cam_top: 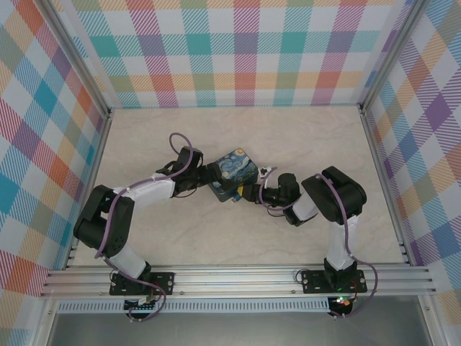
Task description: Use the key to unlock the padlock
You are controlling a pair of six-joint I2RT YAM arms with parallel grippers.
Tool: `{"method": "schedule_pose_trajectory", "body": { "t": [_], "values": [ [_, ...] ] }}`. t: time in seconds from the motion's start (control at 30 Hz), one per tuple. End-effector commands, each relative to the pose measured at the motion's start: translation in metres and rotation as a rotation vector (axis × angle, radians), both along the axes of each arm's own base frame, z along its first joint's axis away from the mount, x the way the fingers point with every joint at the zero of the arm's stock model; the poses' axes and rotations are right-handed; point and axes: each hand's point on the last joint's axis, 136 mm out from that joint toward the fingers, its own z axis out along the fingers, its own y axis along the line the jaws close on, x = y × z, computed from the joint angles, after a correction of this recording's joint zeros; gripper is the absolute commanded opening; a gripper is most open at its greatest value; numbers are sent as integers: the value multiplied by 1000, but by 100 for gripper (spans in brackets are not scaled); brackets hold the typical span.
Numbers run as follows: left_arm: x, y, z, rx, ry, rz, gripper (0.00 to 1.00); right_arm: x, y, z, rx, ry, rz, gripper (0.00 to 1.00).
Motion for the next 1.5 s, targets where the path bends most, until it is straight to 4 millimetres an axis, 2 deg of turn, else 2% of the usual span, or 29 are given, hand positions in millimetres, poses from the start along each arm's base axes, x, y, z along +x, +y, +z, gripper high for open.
{"method": "schedule_pose_trajectory", "body": {
  "t": [0.0, 0.6, 0.77, 1.0, 1.13, 1.2, 1.4, 1.47],
  "values": [
    [-33, 11, -30, 80, 132, -13, 82, -7, 5, 10, 33, -51, 44, 34],
    [-35, 15, -29, 90, 128, -5, 82, -10, 3, 0, 13, -19, 46, 17],
    [-35, 17, -28, 93, 125, 1, 83, -8, 2, -2, 10, -12, 28, 9],
    [-38, 22, -27, 109, 121, 12, 82, -2, -2, 0, 3, -17, -17, 4],
    [-39, 24, -26, 116, 120, 14, 82, -4, -10, -4, -38, -21, -43, 11],
    [-40, 24, -25, 115, 117, 15, 83, -6, -13, -5, -57, -24, -50, 21],
    [-40, 23, -26, 114, 118, 14, 83, -9, -7, 1, -11, -43, -9, 43],
    [-39, 23, -26, 111, 116, 15, 83, -9, -4, -1, -6, -34, 3, 47]
  ]
}}
